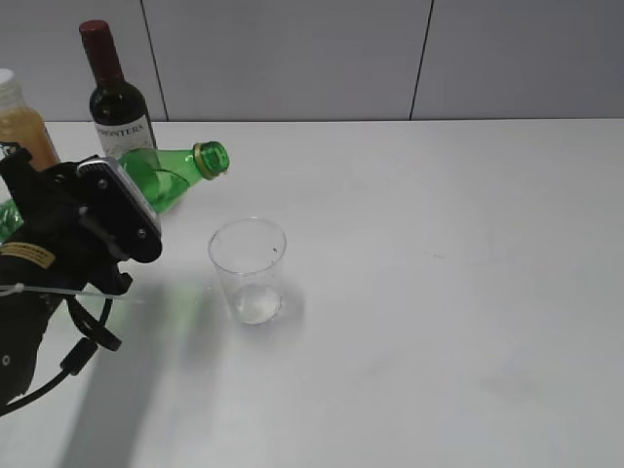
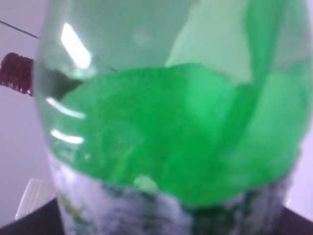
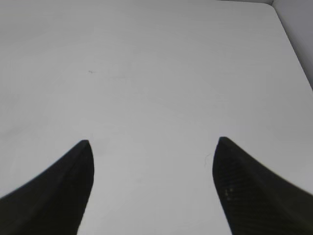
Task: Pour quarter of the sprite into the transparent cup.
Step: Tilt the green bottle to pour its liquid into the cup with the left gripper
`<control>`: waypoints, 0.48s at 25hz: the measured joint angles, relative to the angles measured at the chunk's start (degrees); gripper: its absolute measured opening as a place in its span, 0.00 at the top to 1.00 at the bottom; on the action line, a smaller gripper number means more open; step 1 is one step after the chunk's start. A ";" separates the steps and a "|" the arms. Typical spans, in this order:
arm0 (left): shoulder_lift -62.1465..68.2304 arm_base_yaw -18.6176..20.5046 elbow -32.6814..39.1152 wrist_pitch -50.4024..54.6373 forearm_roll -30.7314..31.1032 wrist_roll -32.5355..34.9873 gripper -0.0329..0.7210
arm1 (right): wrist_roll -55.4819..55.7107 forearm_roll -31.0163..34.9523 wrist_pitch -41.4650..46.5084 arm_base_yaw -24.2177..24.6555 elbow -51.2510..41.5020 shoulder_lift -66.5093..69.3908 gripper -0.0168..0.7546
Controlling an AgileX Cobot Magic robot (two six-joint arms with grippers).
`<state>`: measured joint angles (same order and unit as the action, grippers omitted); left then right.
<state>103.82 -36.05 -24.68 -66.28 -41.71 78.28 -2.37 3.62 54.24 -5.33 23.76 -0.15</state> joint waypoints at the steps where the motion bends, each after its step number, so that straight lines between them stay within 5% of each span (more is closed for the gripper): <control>1: 0.00 0.00 0.07 0.00 -0.27 1.22 0.35 | 0.00 0.00 0.00 0.00 0.00 0.00 0.22; 12: 0.00 0.00 0.07 0.00 -2.12 9.33 0.35 | 0.00 0.00 0.00 0.00 0.00 0.00 0.22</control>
<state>103.82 -36.05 -24.60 -66.28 -43.83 87.60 -2.37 3.62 54.24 -5.33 23.76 -0.15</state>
